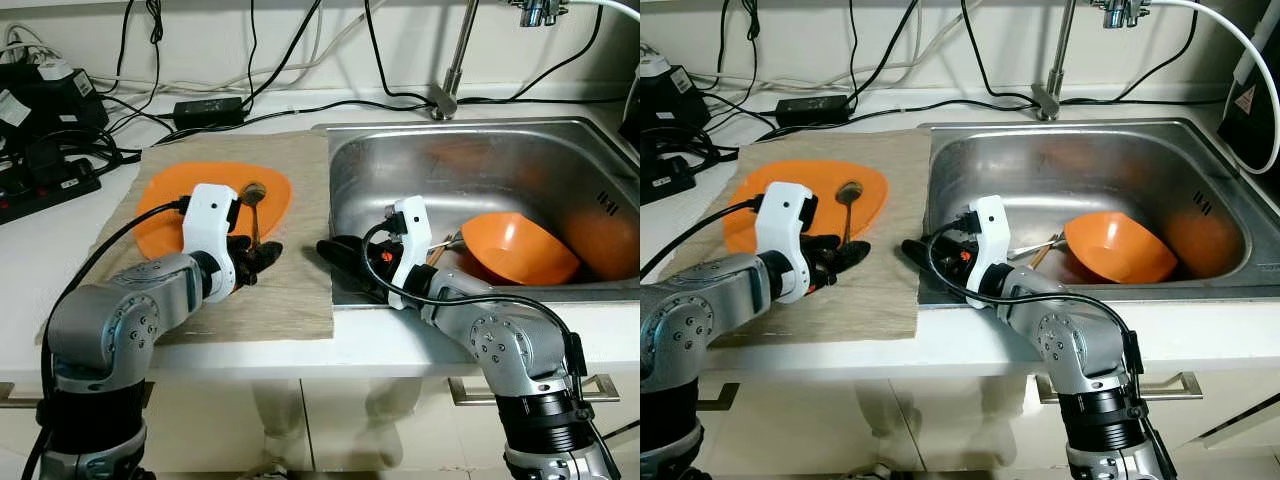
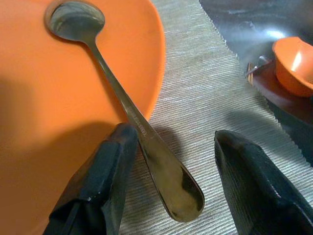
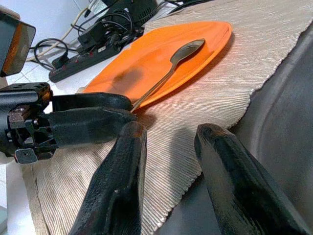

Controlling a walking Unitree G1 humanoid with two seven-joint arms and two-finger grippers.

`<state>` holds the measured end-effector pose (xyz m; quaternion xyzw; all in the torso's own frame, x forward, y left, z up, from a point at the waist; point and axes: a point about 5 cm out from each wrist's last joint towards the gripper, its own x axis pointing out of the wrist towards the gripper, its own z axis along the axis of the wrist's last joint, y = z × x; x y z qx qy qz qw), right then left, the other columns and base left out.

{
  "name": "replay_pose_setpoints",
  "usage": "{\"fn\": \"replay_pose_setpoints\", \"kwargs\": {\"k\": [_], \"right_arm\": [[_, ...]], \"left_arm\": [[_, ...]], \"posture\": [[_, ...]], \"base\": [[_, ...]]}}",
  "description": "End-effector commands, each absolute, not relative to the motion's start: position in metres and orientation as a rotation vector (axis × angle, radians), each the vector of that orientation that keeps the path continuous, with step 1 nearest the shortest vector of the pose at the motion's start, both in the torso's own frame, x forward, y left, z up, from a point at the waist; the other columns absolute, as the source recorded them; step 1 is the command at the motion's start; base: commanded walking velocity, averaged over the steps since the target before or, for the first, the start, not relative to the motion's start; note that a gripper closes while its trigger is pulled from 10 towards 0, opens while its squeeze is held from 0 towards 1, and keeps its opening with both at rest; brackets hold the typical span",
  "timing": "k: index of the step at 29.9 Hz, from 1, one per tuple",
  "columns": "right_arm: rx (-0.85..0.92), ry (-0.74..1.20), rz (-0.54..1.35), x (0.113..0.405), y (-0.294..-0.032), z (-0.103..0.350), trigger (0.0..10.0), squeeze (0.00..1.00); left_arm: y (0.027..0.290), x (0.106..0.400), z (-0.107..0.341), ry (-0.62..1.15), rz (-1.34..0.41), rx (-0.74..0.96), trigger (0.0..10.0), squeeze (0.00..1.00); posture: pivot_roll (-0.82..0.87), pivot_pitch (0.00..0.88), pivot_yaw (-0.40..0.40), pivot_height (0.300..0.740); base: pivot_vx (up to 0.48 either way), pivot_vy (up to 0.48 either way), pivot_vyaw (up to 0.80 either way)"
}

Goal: Kitchen organization

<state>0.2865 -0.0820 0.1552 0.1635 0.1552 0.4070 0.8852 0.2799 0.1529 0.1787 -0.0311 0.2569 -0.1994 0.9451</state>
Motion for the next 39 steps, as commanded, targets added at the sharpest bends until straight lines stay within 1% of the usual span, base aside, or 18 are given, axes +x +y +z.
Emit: {"fn": "replay_pose_setpoints", "kwargs": {"k": [1,5,6,8,9,21,22,24,26,27,30,33,34,35,36,37,38,39], "right_arm": [[0.338,0.305,0.855,0.289,-0.08,0.16,10.0,0.0],[0.337,0.302,0.854,0.289,-0.08,0.16,10.0,0.0],[0.336,0.302,0.853,0.29,-0.08,0.16,10.0,0.0],[0.336,0.301,0.852,0.29,-0.08,0.16,10.0,0.0],[0.336,0.301,0.851,0.29,-0.08,0.16,10.0,0.0],[0.333,0.301,0.844,0.29,-0.082,0.16,10.0,0.0],[0.333,0.301,0.844,0.29,-0.081,0.16,10.0,0.0],[0.333,0.301,0.844,0.29,-0.081,0.16,10.0,0.0],[0.332,0.301,0.844,0.29,-0.081,0.16,10.0,0.0],[0.332,0.301,0.844,0.29,-0.081,0.16,10.0,0.0],[0.332,0.302,0.843,0.29,-0.081,0.16,10.0,0.0],[0.331,0.302,0.842,0.29,-0.081,0.16,10.0,0.0],[0.332,0.302,0.841,0.29,-0.081,0.16,10.0,0.0],[0.332,0.302,0.841,0.29,-0.081,0.16,10.0,0.0],[0.332,0.302,0.84,0.29,-0.081,0.16,10.0,0.0],[0.332,0.302,0.84,0.29,-0.081,0.16,10.0,0.0],[0.332,0.303,0.839,0.29,-0.081,0.16,10.0,0.0],[0.333,0.303,0.838,0.29,-0.081,0.159,10.0,0.0]], "left_arm": [[0.154,0.278,0.175,0.536,-0.405,-0.041,10.0,0.0],[0.155,0.279,0.174,0.542,-0.401,-0.038,10.0,0.0],[0.156,0.28,0.172,0.543,-0.397,-0.035,3.2,0.0],[0.156,0.28,0.172,0.541,-0.396,-0.033,3.2,0.0],[0.156,0.28,0.172,0.536,-0.398,-0.031,0.0,0.0],[0.161,0.286,0.179,0.46,-0.378,-0.031,0.0,0.0],[0.162,0.287,0.181,0.446,-0.37,-0.033,0.0,0.05],[0.162,0.287,0.181,0.446,-0.37,-0.033,0.0,0.05],[0.165,0.29,0.187,0.415,-0.36,-0.037,0.0,0.11],[0.165,0.29,0.187,0.415,-0.36,-0.037,0.0,0.11],[0.168,0.293,0.193,0.386,-0.353,-0.04,0.0,0.17],[0.168,0.294,0.195,0.381,-0.353,-0.039,0.0,0.17],[0.168,0.294,0.194,0.39,-0.357,-0.027,0.0,0.0],[0.168,0.294,0.194,0.39,-0.357,-0.027,0.0,0.0],[0.167,0.294,0.194,0.399,-0.362,-0.022,9.8,0.0],[0.167,0.294,0.194,0.399,-0.362,-0.022,9.8,0.0],[0.166,0.294,0.193,0.402,-0.359,-0.015,10.0,0.06],[0.165,0.294,0.193,0.402,-0.357,-0.011,10.0,0.06]], "posture": [[-0.01,0.0,0.065,0.74],[-0.01,0.0,0.067,0.74],[-0.01,0.0,0.067,0.74],[-0.01,0.0,0.067,0.74],[-0.01,0.0,0.068,0.74],[-0.01,0.0,0.067,0.74],[-0.01,0.0,0.066,0.74],[-0.01,0.0,0.066,0.74],[-0.01,0.0,0.065,0.74],[-0.01,0.0,0.065,0.74],[-0.01,0.0,0.067,0.74],[-0.01,0.0,0.067,0.74],[-0.01,0.0,0.068,0.74],[-0.01,0.0,0.068,0.74],[-0.01,0.0,0.068,0.74],[-0.01,0.0,0.068,0.74],[-0.01,0.0,0.069,0.74],[-0.01,0.0,0.069,0.74]], "base": [[0.0,0.0,0.0],[0.0,0.0,0.0],[0.0,0.0,0.0],[0.0,0.0,0.0],[0.0,0.0,0.0],[0.0,0.0,0.0],[0.0,0.0,0.0],[0.0,0.0,0.0],[0.0,0.0,0.0],[0.0,0.0,0.0],[0.0,0.0,0.0],[0.0,0.0,0.0],[0.0,0.0,0.0],[0.0,0.0,0.0],[0.0,0.0,0.0],[0.0,0.0,0.0],[0.0,0.0,0.0],[0.0,0.0,0.0]]}}
